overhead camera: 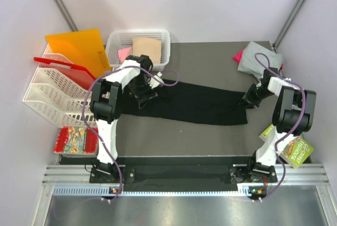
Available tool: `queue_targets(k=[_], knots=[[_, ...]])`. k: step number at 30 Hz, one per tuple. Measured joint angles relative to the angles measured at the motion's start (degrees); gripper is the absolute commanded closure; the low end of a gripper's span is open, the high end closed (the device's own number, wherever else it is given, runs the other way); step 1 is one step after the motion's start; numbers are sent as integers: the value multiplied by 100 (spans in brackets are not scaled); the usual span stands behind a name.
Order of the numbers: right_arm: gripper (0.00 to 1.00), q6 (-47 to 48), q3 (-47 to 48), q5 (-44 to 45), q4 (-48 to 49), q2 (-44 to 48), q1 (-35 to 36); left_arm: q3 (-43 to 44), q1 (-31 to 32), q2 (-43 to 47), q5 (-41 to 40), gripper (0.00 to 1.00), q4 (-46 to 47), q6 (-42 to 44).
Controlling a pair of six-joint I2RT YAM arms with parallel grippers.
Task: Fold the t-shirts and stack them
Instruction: Grab the bottom of the folded rectangular tshirt with right arm
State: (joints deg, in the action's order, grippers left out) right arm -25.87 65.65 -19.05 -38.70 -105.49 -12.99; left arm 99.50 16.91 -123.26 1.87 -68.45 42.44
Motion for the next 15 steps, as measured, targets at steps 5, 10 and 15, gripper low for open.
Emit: queue_targets(k=[5,10,15], knots=[[100,-81,-133,-271,190,-15,4,0,0,0,-7,1,2,15],[100,-96,-149,-240,188,-7,2,0,0,0,-33,1,9,15],[100,-125,-149,186,-4,127,-37,-2,0,0,-42,1,17,15]])
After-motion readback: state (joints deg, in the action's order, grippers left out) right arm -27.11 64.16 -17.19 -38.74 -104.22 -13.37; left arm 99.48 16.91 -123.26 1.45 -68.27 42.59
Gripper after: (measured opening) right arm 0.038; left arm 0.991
